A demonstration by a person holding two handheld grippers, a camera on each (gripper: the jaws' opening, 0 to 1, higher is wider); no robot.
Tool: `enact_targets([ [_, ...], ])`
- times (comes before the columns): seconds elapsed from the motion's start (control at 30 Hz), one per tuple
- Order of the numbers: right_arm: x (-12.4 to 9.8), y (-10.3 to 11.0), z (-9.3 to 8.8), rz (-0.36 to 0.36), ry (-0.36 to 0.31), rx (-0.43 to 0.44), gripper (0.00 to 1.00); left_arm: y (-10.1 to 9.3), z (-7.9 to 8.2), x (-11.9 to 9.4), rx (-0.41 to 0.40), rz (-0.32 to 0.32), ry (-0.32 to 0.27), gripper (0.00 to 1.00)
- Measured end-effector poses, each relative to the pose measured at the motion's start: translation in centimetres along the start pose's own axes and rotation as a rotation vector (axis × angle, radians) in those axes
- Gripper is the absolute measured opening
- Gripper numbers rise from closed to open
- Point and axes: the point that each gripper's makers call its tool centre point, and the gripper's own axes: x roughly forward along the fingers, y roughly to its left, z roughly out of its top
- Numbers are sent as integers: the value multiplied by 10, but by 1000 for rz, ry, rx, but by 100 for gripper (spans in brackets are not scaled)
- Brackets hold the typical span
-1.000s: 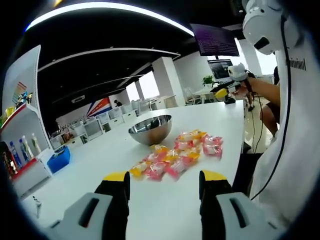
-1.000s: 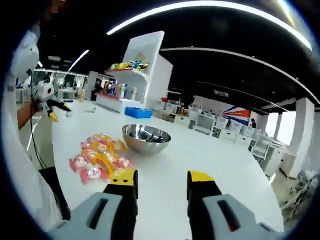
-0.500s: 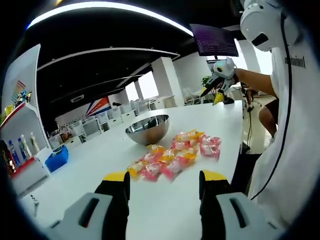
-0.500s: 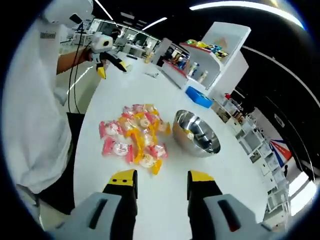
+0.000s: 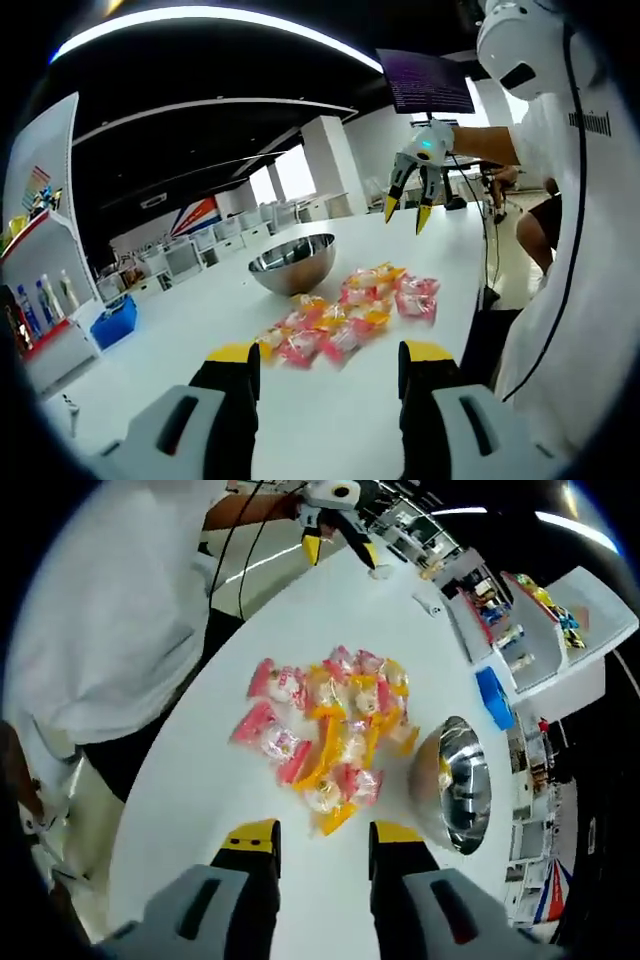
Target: Pick up the marshmallows scattered on the table and place them into the bowl on the table
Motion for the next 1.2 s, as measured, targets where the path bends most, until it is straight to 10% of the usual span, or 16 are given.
enact_targets([
  [0.47, 43, 7, 5, 236, 45, -263, 38, -7, -1, 3, 17, -38, 19, 56],
  [1.2, 80, 15, 0, 437, 72, -394, 29, -1, 2, -3, 14, -9, 11, 56],
])
